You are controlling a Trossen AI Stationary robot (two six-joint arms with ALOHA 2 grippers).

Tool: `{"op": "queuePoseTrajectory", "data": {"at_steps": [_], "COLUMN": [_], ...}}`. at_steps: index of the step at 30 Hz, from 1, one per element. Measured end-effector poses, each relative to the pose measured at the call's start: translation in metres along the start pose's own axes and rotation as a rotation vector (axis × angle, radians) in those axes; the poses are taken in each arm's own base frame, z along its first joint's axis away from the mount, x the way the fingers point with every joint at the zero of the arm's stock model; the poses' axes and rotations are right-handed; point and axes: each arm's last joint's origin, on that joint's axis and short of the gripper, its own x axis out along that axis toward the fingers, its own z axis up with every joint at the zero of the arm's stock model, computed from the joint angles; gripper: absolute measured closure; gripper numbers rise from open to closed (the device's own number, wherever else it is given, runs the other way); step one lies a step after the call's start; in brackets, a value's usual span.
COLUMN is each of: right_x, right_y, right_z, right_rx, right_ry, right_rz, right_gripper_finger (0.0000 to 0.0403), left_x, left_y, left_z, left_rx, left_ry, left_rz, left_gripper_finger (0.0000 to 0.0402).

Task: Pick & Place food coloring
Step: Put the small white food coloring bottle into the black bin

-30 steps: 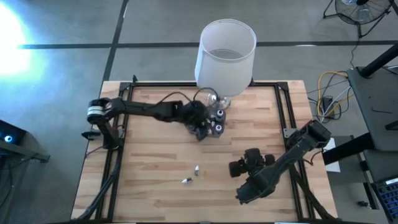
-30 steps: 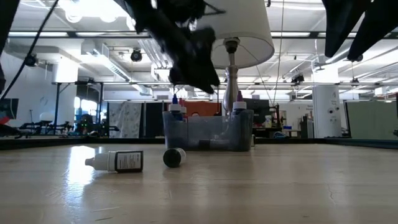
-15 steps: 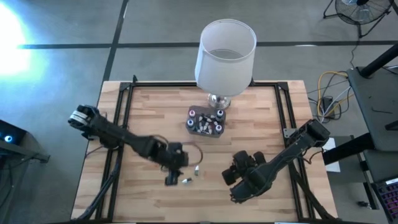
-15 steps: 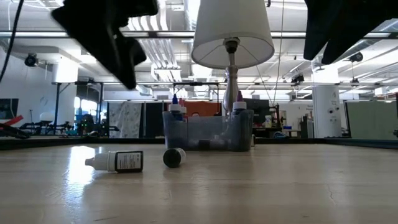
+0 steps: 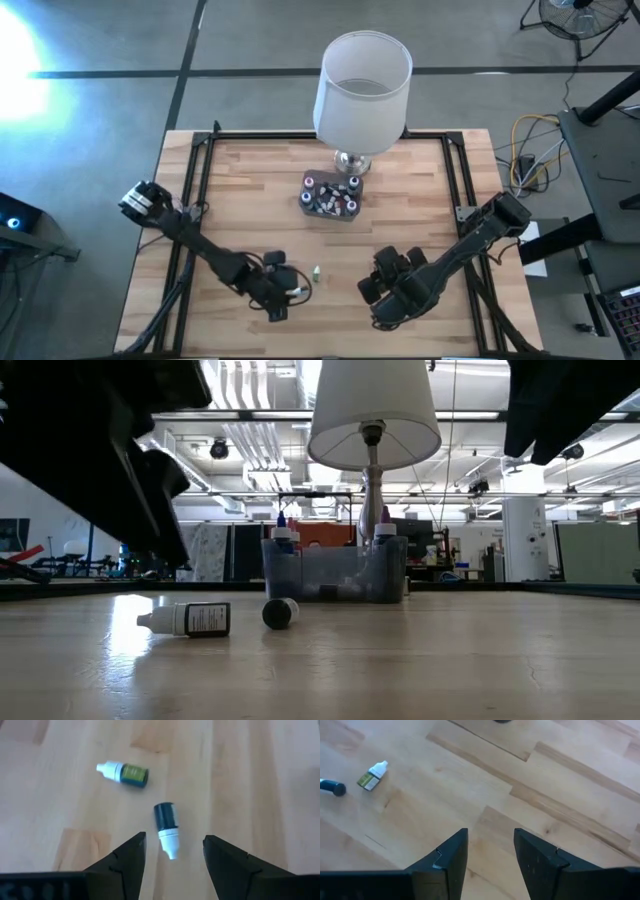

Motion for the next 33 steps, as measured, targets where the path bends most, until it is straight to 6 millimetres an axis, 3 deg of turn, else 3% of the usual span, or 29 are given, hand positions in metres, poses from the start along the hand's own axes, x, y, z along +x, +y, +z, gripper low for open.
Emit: {"op": "queuePoseTrajectory", "data": {"at_steps": [12, 20, 25, 33], "right_x": [0.000, 0.000, 0.001, 0.006], "right_y": [0.001, 0.001, 0.001, -0.002], "right_z": [0.000, 0.000, 0.000, -0.003], "right_rx": [0.015, 0.016, 0.014, 0.005], "right_ry": [0.001, 0.001, -0.003, -0.006], "right_rz": [0.011, 0.011, 0.008, -0.012], "right_gripper_finger": [0.0250, 0.0251, 0.0255, 0.0255], "left_x": [0.031, 0.038, 0.038, 0.039], "left_y": [-0.005, -0.001, 0.002, 0.005], "left_z": [-0.011, -0.016, -0.017, -0.012], "left_rx": [-0.030, -0.092, -0.057, 0.002], "left_ry": [0.029, 0.042, 0.061, 0.073], "left_rz": [0.023, 0.104, 0.135, 0.144], "left_gripper_finger": [0.0227, 0.0232, 0.0274, 0.0374]}}
